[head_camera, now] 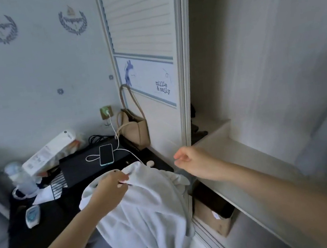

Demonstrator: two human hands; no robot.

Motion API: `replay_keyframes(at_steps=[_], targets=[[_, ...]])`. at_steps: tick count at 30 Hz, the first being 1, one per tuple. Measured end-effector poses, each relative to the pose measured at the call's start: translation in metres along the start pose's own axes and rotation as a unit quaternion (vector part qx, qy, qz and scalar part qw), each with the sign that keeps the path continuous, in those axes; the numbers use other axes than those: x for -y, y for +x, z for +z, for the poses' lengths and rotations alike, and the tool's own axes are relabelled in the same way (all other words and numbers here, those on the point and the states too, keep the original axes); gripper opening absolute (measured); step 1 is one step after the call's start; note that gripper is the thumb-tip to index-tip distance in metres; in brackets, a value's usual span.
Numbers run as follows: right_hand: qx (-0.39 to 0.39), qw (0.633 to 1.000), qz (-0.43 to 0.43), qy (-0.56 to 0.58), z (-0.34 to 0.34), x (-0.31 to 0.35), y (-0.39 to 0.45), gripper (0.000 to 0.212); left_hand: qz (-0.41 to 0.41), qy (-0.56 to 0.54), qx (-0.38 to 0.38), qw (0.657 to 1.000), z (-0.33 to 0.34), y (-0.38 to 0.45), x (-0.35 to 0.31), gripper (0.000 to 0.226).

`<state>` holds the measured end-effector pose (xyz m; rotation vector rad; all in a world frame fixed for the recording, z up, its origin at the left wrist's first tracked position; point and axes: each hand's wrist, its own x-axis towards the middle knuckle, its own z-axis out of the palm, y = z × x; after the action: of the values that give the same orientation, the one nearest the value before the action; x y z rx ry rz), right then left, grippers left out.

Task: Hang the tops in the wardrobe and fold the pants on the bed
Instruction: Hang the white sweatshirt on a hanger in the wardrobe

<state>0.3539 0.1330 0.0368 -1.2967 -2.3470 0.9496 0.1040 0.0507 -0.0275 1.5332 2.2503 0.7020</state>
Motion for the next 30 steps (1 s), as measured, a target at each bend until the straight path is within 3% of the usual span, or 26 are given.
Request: replay_keyframes(at_steps=[5,7,9,12,15,19,24,27,30], targets=[[0.065,0.998,0.004,-0.026,0.053,0.022,0.032,0.031,-0.132,0.046,-0.016,0.99,0.0,0.004,0.083,0.046],[0.071,0.996,0.019,-0.043,0.072,0.028,0.049,0.038,-0.194,-0.054,-0.047,0.978,0.004,0.007,0.103,0.067],[0.067,0.995,0.049,-0.054,0.091,0.029,0.07,0.053,-0.274,-0.202,-0.072,0.937,0.006,0.01,0.113,0.081],[0.031,0.993,0.091,-0.072,0.118,0.026,0.097,0.081,-0.356,-0.29,-0.059,0.887,0.012,0.023,0.138,0.081],[0.043,0.989,0.125,-0.069,0.139,0.019,0.117,0.088,-0.362,-0.285,-0.034,0.887,0.014,0.036,0.156,0.063],[0.069,0.99,0.085,-0.089,0.146,0.014,0.122,0.044,-0.362,-0.387,-0.022,0.848,0.009,0.045,0.161,0.044],[0.094,0.994,-0.055,0.016,0.131,0.036,0.062,0.038,-0.367,-0.502,-0.024,0.783,0.003,0.055,0.154,0.05],[0.172,0.98,-0.093,0.032,0.13,0.044,0.03,0.037,-0.349,-0.547,-0.005,0.761,-0.002,0.061,0.135,0.066],[0.183,0.974,-0.136,0.011,0.134,0.045,0.013,0.034,-0.32,-0.568,0.059,0.756,-0.012,0.065,0.111,0.073]])
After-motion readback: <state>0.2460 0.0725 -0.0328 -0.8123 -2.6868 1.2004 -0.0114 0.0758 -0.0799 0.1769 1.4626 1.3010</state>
